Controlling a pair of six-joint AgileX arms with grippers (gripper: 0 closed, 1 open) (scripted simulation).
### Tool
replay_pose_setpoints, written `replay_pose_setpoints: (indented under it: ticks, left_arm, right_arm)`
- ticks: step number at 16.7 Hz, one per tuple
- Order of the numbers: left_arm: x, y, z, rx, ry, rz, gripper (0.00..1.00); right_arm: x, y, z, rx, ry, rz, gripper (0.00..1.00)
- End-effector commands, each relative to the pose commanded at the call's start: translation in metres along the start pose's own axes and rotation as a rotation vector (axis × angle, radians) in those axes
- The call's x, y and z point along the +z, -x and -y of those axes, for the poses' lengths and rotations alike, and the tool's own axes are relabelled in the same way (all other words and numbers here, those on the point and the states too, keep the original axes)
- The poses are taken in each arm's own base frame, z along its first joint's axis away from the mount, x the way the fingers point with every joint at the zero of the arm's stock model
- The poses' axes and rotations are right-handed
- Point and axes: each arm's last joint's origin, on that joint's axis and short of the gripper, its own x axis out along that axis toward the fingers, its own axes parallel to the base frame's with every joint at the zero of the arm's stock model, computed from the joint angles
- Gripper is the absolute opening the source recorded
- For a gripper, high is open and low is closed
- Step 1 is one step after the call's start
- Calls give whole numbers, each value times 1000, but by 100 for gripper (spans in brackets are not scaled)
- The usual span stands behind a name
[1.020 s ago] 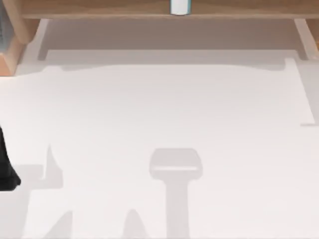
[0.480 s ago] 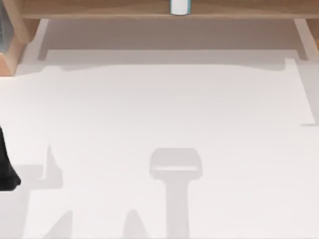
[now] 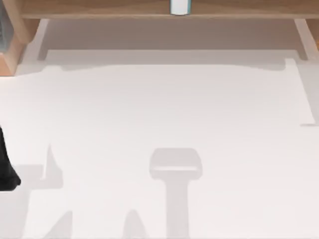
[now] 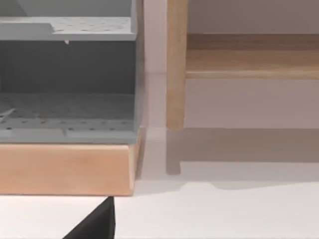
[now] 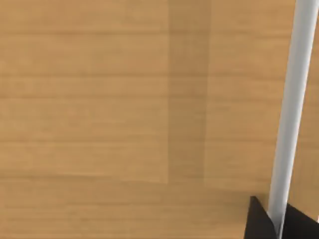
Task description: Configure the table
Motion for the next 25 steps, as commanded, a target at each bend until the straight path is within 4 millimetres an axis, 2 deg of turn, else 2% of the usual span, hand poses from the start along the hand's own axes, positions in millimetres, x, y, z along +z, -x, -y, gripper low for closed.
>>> replay_pose_setpoints:
  ticks: [3,9,15,22,25]
  left_arm:
    - [0,0,0,0,0,0,100]
    - [0,0,0,0,0,0,100]
    - [0,0,0,0,0,0,100]
    - [0,0,0,0,0,0,100]
    - [0,0,0,0,0,0,100]
  right_arm:
    - [1,-5,-3,12,-10,-2,0]
    - [-2,-59,1,-2,-2,-2,0]
    - [-2,-65,-1,6,-7,-7,0]
    - [-3,-117,-1,5,-8,-9,0]
    - [-2,-124,-1,7,-9,-8,0]
